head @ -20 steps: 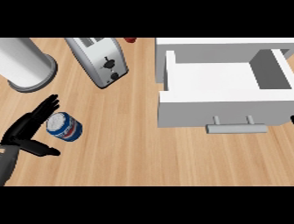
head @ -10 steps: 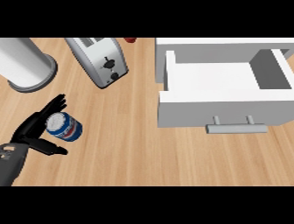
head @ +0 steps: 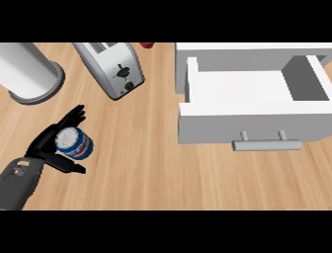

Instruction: Pick up the can, place it into the drawer and close the drawer

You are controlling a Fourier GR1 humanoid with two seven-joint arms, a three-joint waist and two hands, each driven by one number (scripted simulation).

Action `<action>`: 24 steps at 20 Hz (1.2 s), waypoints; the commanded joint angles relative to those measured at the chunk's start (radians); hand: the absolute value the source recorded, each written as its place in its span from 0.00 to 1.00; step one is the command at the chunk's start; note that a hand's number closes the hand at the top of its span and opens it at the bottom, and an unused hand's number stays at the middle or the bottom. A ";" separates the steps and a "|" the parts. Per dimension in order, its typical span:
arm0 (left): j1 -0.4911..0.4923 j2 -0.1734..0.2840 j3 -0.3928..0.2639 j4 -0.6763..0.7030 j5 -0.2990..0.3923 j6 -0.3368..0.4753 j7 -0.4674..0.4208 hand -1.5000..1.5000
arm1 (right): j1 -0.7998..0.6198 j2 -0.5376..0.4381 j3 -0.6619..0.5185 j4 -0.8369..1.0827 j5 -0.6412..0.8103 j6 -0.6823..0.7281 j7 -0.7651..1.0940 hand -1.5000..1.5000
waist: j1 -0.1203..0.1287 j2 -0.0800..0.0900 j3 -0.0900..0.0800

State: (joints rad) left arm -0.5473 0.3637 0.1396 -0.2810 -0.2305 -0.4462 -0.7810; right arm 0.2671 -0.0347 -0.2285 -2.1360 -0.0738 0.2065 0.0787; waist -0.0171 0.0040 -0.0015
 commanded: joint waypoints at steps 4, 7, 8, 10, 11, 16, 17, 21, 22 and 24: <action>-0.049 -0.028 -0.007 0.023 -0.001 -0.075 -0.044 0.00 | -0.029 -0.010 -0.003 -0.026 -0.022 -0.004 0.059 0.00 | -0.003 0.002 0.000; -0.045 -0.060 -0.018 -0.014 0.004 -0.078 -0.035 1.00 | 0.012 -0.021 -0.031 -0.049 -0.045 0.016 0.048 0.00 | -0.001 -0.002 0.000; -0.025 -0.067 -0.032 -0.039 -0.003 -0.075 -0.030 1.00 | 0.010 0.008 -0.009 -0.054 -0.030 0.001 0.038 0.00 | 0.006 -0.004 0.001; -0.028 -0.081 -0.023 -0.001 0.006 -0.090 -0.069 1.00 | 0.008 0.014 0.017 -0.066 -0.002 -0.006 0.053 0.00 | -0.002 0.000 0.000; -0.032 -0.033 -0.006 -0.008 0.028 -0.144 -0.048 1.00 | -0.015 -0.009 -0.030 -0.019 -0.042 0.004 0.047 0.00 | 0.005 -0.001 0.001; -0.006 -0.073 -0.025 -0.087 0.052 -0.195 0.002 1.00 | 0.009 0.024 -0.011 -0.062 -0.023 -0.018 0.056 0.00 | 0.015 -0.007 0.002; 0.002 -0.050 -0.019 -0.097 0.059 -0.200 -0.008 1.00 | -0.003 0.029 -0.005 0.039 0.017 -0.001 -0.038 0.00 | 0.016 -0.005 0.002; 0.015 -0.111 0.058 -0.124 0.138 -0.016 0.072 1.00 | -0.007 -0.027 -0.079 -0.038 -0.084 0.017 0.054 0.00 | 0.016 -0.006 0.002; 0.018 -0.113 0.104 -0.128 0.178 0.045 0.108 1.00 | -0.003 -0.024 -0.082 0.007 -0.061 0.022 0.003 0.00 | 0.026 -0.009 0.003; 0.013 -0.123 0.194 -0.120 0.247 0.184 0.141 1.00 | -0.019 -0.001 -0.060 -0.020 -0.034 -0.016 0.030 0.00 | 0.043 -0.012 0.003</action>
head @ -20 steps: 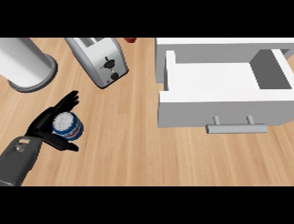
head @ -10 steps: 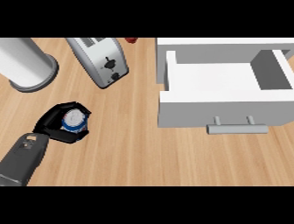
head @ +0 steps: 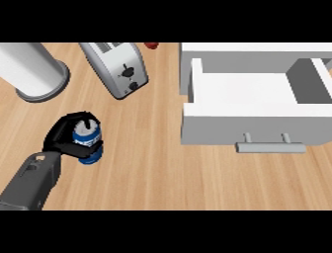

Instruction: Pick up the can, place it into the drawer and close the drawer

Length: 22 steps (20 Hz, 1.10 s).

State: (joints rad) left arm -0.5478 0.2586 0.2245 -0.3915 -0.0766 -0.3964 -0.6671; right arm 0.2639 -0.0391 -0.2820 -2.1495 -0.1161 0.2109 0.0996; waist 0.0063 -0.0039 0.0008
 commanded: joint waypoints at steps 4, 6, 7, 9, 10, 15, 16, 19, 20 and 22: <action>0.044 -0.080 0.128 -0.122 0.124 0.280 0.045 1.00 | -0.014 0.033 0.037 -0.007 0.038 -0.027 0.014 0.00 | 0.012 -0.003 0.001; 0.065 -0.147 0.093 -0.253 0.128 0.327 0.108 1.00 | -0.019 0.007 -0.006 0.000 0.009 -0.023 0.020 0.00 | 0.011 -0.005 0.001; 0.074 -0.154 0.078 -0.328 0.139 0.304 0.155 1.00 | 0.064 0.038 0.081 -0.060 0.040 -0.045 -0.025 0.00 | 0.012 -0.008 0.002; 0.121 -0.180 0.035 -0.454 0.123 0.337 0.214 1.00 | 0.140 0.030 0.009 -0.111 -0.030 0.023 -0.014 0.00 | 0.005 -0.009 0.002; 0.102 -0.222 0.007 -0.495 0.117 0.372 0.290 1.00 | 0.040 0.007 -0.008 -0.021 -0.003 -0.002 -0.021 0.00 | 0.007 -0.005 0.001; 0.180 -0.242 -0.089 -0.836 0.099 0.401 0.484 1.00 | 0.105 0.031 0.014 -0.088 -0.001 -0.001 -0.026 0.00 | 0.007 -0.007 0.001; 0.134 -0.233 -0.093 -0.839 0.090 0.416 0.505 1.00 | 0.091 0.023 0.015 -0.128 -0.029 -0.004 0.034 0.00 | 0.000 -0.004 0.000; 0.134 -0.257 -0.191 -0.960 0.093 0.497 0.616 1.00 | 0.066 0.016 -0.009 -0.034 -0.016 -0.004 -0.043 0.00 | -0.003 -0.001 0.000; 0.091 -0.257 -0.190 -0.973 0.077 0.508 0.684 1.00 | 0.054 0.006 0.007 -0.052 -0.019 -0.003 0.008 0.00 | -0.004 0.000 0.000; 0.093 -0.258 -0.257 -1.039 0.084 0.551 0.748 1.00 | 0.030 0.025 0.037 -0.058 0.017 -0.021 0.009 0.00 | -0.005 0.000 0.000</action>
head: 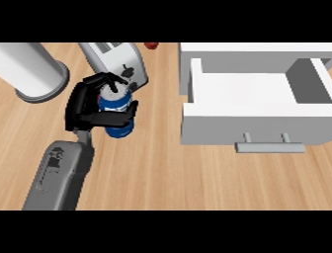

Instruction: Pick up the can, place it into the drawer and close the drawer

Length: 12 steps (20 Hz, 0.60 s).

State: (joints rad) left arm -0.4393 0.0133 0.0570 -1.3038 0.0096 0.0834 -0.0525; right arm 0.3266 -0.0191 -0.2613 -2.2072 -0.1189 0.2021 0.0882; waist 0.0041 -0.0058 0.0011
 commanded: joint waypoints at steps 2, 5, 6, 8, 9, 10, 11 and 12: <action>-0.022 -0.013 -0.126 -0.118 -0.005 0.085 0.134 1.00 | -0.020 -0.014 -0.028 -0.002 -0.036 0.014 0.026 0.00 | -0.008 0.004 -0.001; -0.202 -0.013 -0.104 -0.081 -0.020 0.121 0.231 1.00 | 0.005 0.018 0.027 -0.026 0.026 -0.008 0.003 0.00 | -0.014 0.005 -0.001; -0.186 -0.013 -0.202 -0.071 -0.009 0.198 0.223 1.00 | -0.027 -0.004 -0.022 -0.001 -0.009 -0.004 0.021 0.00 | -0.015 0.005 -0.001; -0.314 -0.013 -0.141 -0.010 -0.022 0.203 0.270 1.00 | 0.000 -0.006 -0.025 -0.064 -0.031 0.001 0.061 0.00 | -0.020 0.006 -0.001; -0.265 -0.013 -0.173 -0.110 -0.046 0.192 0.311 1.00 | 0.008 0.000 -0.029 -0.013 -0.013 0.017 0.016 0.00 | -0.012 0.004 -0.001; -0.415 -0.013 -0.174 0.072 -0.011 0.253 0.276 1.00 | -0.012 0.007 0.007 -0.075 -0.015 -0.004 0.074 0.00 | -0.031 0.008 -0.001; -0.386 -0.013 -0.225 0.001 -0.039 0.274 0.304 1.00 | -0.033 -0.013 -0.030 0.013 -0.021 0.021 0.004 0.00 | -0.019 0.006 -0.001; -0.383 -0.013 -0.179 0.025 -0.012 0.230 0.257 1.00 | -0.055 -0.010 -0.026 0.047 0.003 0.011 0.006 0.00 | -0.015 0.007 -0.001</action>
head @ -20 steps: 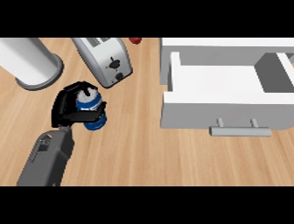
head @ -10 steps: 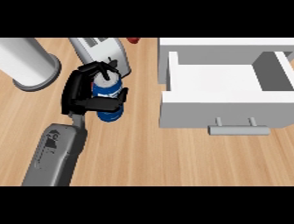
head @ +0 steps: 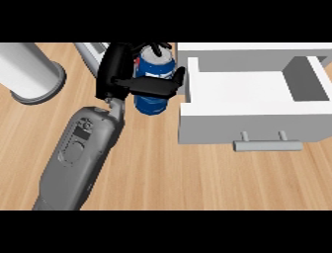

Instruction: Pick up the can, place it into the drawer and close the drawer

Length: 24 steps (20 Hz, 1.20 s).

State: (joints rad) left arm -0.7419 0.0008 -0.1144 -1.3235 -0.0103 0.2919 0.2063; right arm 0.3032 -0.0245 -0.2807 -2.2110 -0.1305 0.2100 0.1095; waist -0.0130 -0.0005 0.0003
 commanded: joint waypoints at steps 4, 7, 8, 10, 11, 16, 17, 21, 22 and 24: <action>-0.249 -0.001 -0.079 0.101 0.018 0.144 0.101 1.00 | -0.006 0.023 0.039 -0.010 0.045 -0.023 0.008 0.00 | -0.005 0.001 0.000; -0.322 -0.001 -0.138 0.179 0.057 0.210 0.105 1.00 | -0.029 0.006 0.002 -0.025 0.003 -0.013 0.031 0.00 | -0.009 0.001 0.000; -0.362 -0.001 -0.110 0.253 0.076 0.205 0.080 1.00 | -0.070 -0.038 -0.058 0.058 -0.037 0.008 0.000 0.00 | -0.012 0.004 0.001; -0.362 -0.001 -0.042 0.253 0.067 0.140 0.071 1.00 | 0.005 0.008 -0.010 0.015 0.008 0.022 -0.022 0.00 | -0.004 0.002 0.000; -0.467 -0.001 -0.055 0.359 0.089 0.188 0.061 1.00 | -0.041 -0.016 -0.041 0.028 -0.023 0.008 0.000 0.00 | -0.019 0.005 0.001; -0.563 -0.001 -0.101 0.480 0.163 0.243 0.056 1.00 | 0.002 -0.015 -0.044 -0.015 -0.047 0.032 0.008 0.00 | -0.027 0.005 0.001; -0.608 -0.001 -0.137 0.490 0.187 0.272 0.094 1.00 | 0.017 0.023 0.012 -0.013 0.017 0.020 -0.022 0.00 | -0.030 0.005 0.001; -0.666 -0.001 -0.107 0.639 0.210 0.217 -0.004 1.00 | -0.066 -0.028 -0.022 0.033 -0.013 0.017 0.039 0.00 | -0.032 0.010 0.001; -0.654 -0.001 -0.188 0.624 0.259 0.286 -0.007 1.00 | -0.042 0.008 0.001 0.057 0.021 0.020 -0.035 0.00 | -0.041 0.009 0.001; -0.690 -0.001 -0.175 0.663 0.281 0.262 0.009 1.00 | -0.079 0.004 0.014 0.059 0.043 0.001 -0.004 0.00 | -0.031 0.009 0.001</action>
State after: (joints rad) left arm -1.3820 -0.0001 -0.2630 -0.7356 0.2184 0.5501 0.2277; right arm 0.2555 -0.0229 -0.2831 -2.1576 -0.1097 0.2251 0.0896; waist -0.0452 0.0078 0.0014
